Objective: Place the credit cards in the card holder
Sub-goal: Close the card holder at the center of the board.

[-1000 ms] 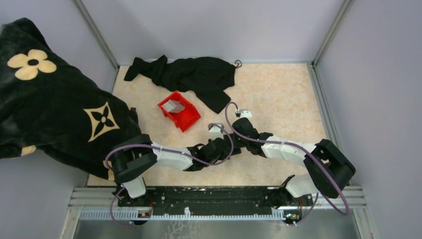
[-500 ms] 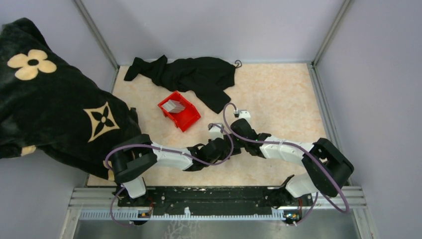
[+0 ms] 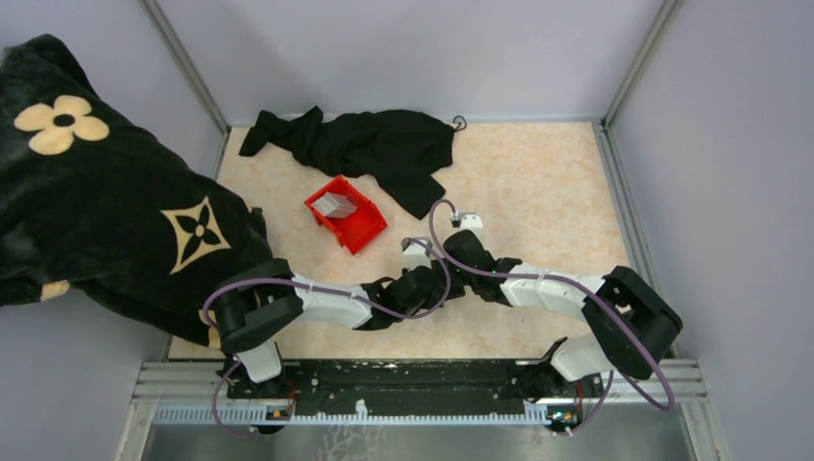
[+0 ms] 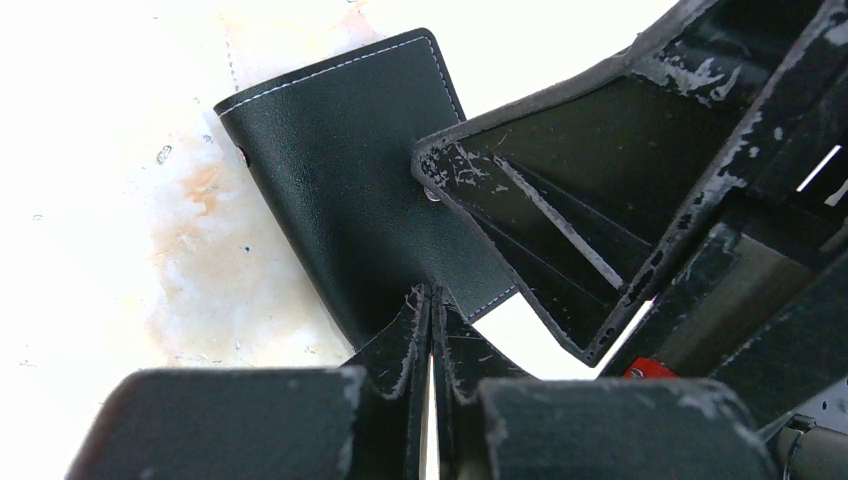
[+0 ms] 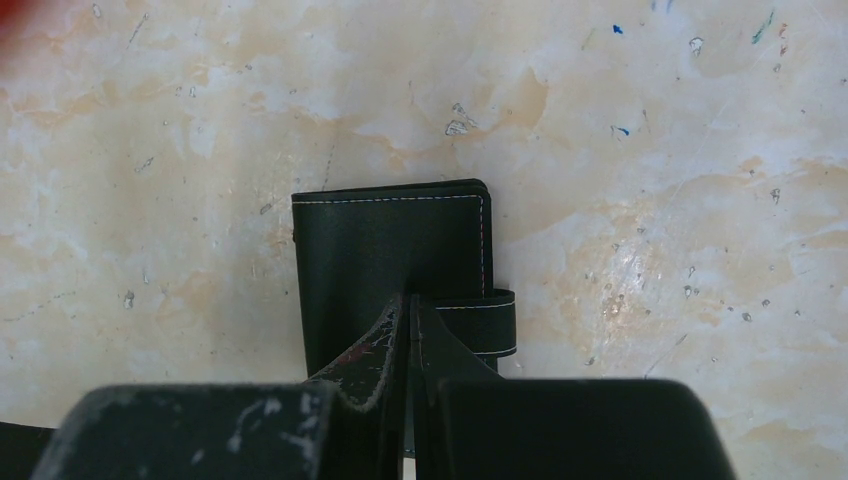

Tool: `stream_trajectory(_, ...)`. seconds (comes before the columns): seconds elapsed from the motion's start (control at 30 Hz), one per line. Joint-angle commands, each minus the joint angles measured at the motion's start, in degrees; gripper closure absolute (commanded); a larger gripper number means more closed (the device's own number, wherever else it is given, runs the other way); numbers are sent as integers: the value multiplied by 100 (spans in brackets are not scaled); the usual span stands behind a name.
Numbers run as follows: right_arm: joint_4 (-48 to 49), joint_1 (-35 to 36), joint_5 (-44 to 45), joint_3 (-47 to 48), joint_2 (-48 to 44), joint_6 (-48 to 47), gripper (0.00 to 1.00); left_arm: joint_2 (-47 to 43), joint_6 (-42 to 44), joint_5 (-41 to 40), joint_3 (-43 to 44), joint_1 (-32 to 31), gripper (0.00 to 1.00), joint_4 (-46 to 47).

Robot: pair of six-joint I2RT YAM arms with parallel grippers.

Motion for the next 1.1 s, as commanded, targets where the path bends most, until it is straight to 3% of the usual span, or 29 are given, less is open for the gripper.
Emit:
stream_trajectory(0.0, -15, 122, 21, -128, 6, 99, 100, 168, -23, -36, 87, -30, 93, -185)
stream_trajectory(1.07, 897, 168, 56, -1379, -257, 703, 100, 339, -173, -47, 384, -32, 94, -669)
